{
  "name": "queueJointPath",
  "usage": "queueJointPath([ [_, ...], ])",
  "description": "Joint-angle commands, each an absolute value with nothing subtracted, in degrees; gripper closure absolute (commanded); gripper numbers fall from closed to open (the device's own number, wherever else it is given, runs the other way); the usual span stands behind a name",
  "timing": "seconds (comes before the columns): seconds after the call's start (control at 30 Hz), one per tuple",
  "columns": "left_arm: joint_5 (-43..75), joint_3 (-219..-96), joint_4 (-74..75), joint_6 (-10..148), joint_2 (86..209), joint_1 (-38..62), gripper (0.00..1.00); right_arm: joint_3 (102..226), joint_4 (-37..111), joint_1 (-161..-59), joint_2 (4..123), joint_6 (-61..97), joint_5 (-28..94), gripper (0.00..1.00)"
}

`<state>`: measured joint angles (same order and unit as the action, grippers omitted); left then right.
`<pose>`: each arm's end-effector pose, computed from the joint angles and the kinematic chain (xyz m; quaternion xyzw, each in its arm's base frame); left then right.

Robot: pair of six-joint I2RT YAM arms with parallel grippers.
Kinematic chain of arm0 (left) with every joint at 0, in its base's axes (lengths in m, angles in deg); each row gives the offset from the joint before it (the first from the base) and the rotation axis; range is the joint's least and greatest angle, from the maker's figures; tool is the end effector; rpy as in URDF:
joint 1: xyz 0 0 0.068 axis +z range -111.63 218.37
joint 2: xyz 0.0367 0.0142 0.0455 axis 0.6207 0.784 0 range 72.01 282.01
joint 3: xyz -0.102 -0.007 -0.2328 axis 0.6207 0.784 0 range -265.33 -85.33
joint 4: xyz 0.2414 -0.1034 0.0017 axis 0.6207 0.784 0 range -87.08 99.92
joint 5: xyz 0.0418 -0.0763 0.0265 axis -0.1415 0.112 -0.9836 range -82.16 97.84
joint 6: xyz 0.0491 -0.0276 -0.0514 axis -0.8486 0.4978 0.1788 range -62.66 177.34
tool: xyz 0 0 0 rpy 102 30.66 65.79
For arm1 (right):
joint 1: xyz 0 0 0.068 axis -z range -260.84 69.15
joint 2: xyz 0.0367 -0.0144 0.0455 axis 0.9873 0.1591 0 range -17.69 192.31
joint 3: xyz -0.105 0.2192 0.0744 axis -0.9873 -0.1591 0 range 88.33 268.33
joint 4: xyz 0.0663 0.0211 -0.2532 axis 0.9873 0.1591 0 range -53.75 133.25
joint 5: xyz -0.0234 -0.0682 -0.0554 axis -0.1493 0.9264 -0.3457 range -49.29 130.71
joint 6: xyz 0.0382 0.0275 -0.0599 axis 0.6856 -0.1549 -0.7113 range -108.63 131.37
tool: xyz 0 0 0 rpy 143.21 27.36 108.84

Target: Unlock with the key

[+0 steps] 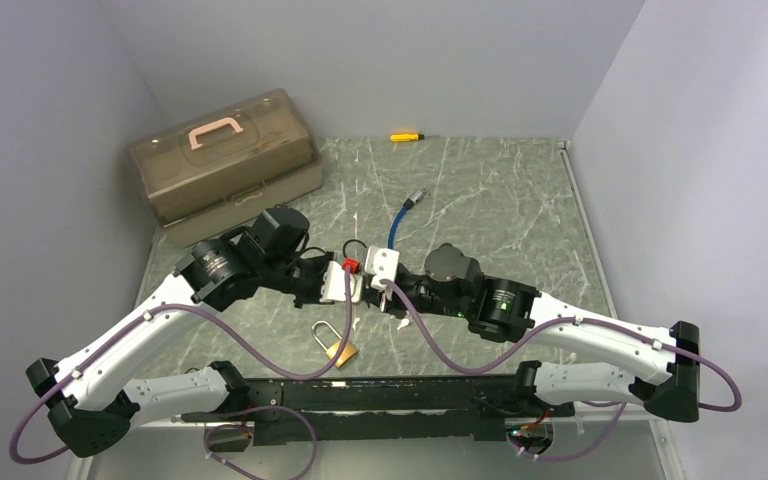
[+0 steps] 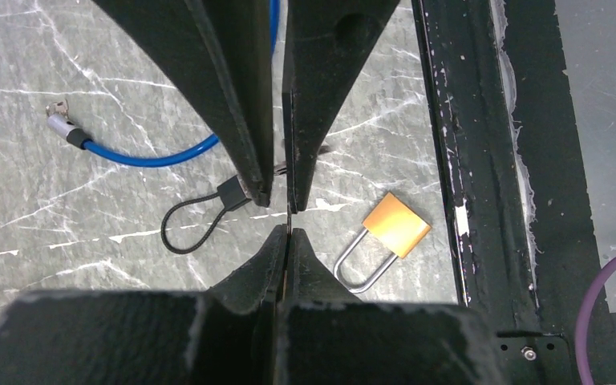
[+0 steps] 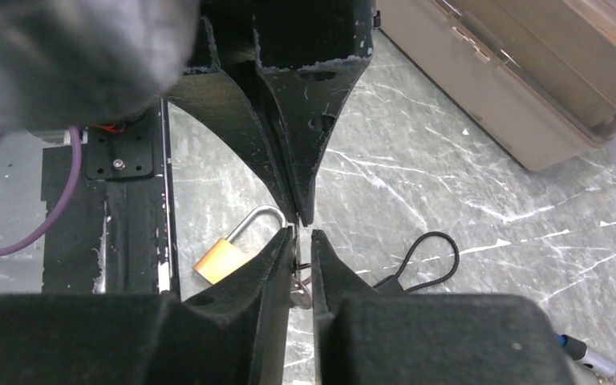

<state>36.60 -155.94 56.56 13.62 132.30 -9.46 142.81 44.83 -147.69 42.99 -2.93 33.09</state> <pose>0.1282 -0.1878 0.3397 0.7060 0.5498 -0.2416 0.3754 0.1042 0.2653 0.3248 -0.5449 0.5740 0.3167 0.5227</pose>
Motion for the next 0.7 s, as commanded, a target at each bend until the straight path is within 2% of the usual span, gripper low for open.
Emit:
queueJointPath([
  [0.0,39.11,-159.25,55.03,14.55,132.13,-9.81,1.00,143.80,47.93,-147.55,43.30,-2.84,35.92,0.80],
  [0.07,39.25,-159.31,55.12,14.61,132.08,-9.84,1.00,143.79,47.76,-147.53,43.36,-2.76,36.82,0.74],
  [0.17,39.64,-159.35,55.12,14.67,131.98,-9.82,1.00,143.63,47.30,-147.52,43.11,-3.35,37.27,0.73],
  [0.3,39.88,-159.20,55.12,14.68,131.89,-9.79,1.00,143.89,47.20,-147.41,43.21,-3.51,36.93,0.92],
  [0.37,40.14,-159.01,55.24,14.47,131.74,-9.80,1.00,143.25,45.93,-147.43,42.55,-2.93,37.12,0.95],
  [0.4,40.12,-158.95,55.18,14.52,131.70,-9.81,1.00,142.66,44.88,-147.42,42.00,-2.49,37.22,0.94],
  [0.43,40.12,-158.87,55.21,14.54,131.67,-9.84,1.00,142.17,44.26,-147.45,41.40,-2.47,36.87,0.88],
  [0.47,40.11,-158.77,55.21,14.54,131.69,-9.84,1.00,141.93,43.97,-147.47,41.03,-2.65,36.74,0.77],
  [0.53,40.06,-158.59,55.25,14.42,131.62,-9.79,1.00,142.05,44.46,-147.44,40.46,-2.89,37.01,0.63],
  [0.6,40.04,-158.38,55.15,14.37,131.52,-9.82,1.00,142.44,44.78,-147.46,40.06,-3.09,37.21,0.57],
  [0.67,40.05,-158.16,55.15,14.28,131.43,-9.89,1.00,142.03,44.03,-147.41,39.59,-3.08,37.52,0.54],
])
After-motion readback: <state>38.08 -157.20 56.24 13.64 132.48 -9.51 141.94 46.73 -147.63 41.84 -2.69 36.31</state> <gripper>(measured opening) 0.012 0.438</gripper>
